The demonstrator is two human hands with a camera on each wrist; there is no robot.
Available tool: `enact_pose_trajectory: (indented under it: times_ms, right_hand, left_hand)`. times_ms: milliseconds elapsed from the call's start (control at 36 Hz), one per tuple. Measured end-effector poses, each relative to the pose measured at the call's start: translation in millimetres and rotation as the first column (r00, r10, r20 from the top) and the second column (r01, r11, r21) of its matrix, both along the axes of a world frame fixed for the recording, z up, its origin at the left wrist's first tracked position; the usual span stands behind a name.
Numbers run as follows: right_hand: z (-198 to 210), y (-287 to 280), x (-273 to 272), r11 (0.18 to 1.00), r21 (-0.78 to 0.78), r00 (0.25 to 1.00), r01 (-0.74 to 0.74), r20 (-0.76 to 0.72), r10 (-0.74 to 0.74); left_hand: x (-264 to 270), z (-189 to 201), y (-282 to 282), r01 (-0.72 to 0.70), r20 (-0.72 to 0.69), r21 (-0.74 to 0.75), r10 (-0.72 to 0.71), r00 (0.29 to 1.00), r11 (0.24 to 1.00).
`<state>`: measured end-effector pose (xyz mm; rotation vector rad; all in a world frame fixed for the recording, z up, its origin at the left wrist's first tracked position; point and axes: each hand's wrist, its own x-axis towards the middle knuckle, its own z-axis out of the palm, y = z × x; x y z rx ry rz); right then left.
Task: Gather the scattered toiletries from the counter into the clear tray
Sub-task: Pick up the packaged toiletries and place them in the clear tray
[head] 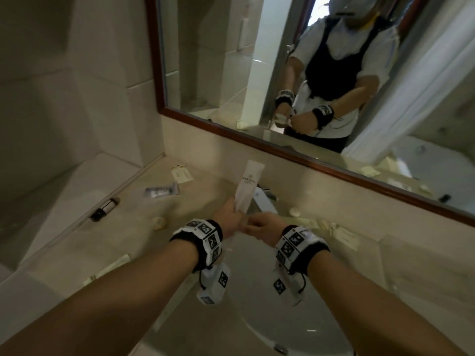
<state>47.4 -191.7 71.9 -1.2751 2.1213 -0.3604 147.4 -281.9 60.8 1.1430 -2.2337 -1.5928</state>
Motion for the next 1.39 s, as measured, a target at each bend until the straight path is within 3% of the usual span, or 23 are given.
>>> enact_pose_trajectory:
  times_ms: [111,167,278,361,445,556,695,889,1000,1139,1250,1306,1389]
  right_hand:
    - [19.5,38.1,-37.0,0.981,-0.143,0.979,0.134,-0.133,-0.153]
    - [30.7,61.4,-55.0,0.972,-0.185,0.956,0.148,-0.225,-0.189]
    - [46.5,115.6,-88.6,0.971,-0.229,0.893,0.061,-0.423,-0.156]
    - [48.5,157.5,-106.6,0.977,-0.214,0.832,-0.016,-0.544,-0.106]
    - [51.9,200.1,-118.0,0.996,-0.064,0.783,-0.056,-0.622,0.004]
    - [52.5,254.3,-137.5,0.99,0.13,0.743,0.054,-0.668,0.047]
    - [55.2,316.0,-163.3,0.978,0.178,0.747,0.11,-0.663,0.037]
    - [40.3,391.4,-209.1,0.949,0.247,0.777,0.197,-0.63,0.003]
    - [21.1,428.7,-233.1,0.923,0.313,0.831,0.226,-0.556,-0.015]
    - [-9.7,474.0,-252.8,0.933,0.244,0.867,0.265,-0.483,-0.121]
    - [-32.5,491.1,-266.7,0.901,0.341,0.93,0.27,-0.334,-0.152]
    - [-46.0,498.0,-271.8,0.898,0.348,0.938,0.268,-0.306,-0.162]
    - [-64.3,500.2,-279.2,0.891,0.347,0.936,0.292,-0.296,-0.191]
  left_hand:
    - [-21.3,12.2,25.2,0.307,0.142,-0.098,-0.292,0.946,0.947]
    - [-33.7,19.4,43.8,0.471,0.284,-0.166,-0.415,0.864,0.866]
    - [-64.0,29.6,82.4,0.652,0.468,-0.289,-0.491,0.735,0.701]
    - [-90.1,36.5,114.3,0.722,0.531,-0.353,-0.508,0.678,0.595]
    - [-116.7,43.5,152.3,0.771,0.538,-0.383,-0.555,0.634,0.508]
    - [-146.7,54.9,212.3,0.827,0.557,-0.384,-0.612,0.562,0.411]
    - [-180.2,58.4,273.9,0.841,0.57,-0.444,-0.626,0.531,0.308]
    - [-231.1,45.1,340.1,0.874,0.579,-0.351,-0.656,0.484,0.335]
    - [-253.0,32.7,374.4,0.906,0.61,-0.299,-0.67,0.424,0.301]
    - [-277.8,-2.0,399.7,0.947,0.647,-0.178,-0.692,0.318,0.268]
    - [-290.8,-23.7,416.8,0.962,0.689,-0.137,-0.674,0.265,0.238]
    - [-296.3,-36.9,423.4,0.955,0.698,-0.133,-0.659,0.28,0.265]
    - [-302.6,-51.8,422.8,0.93,0.706,-0.207,-0.612,0.358,0.305]
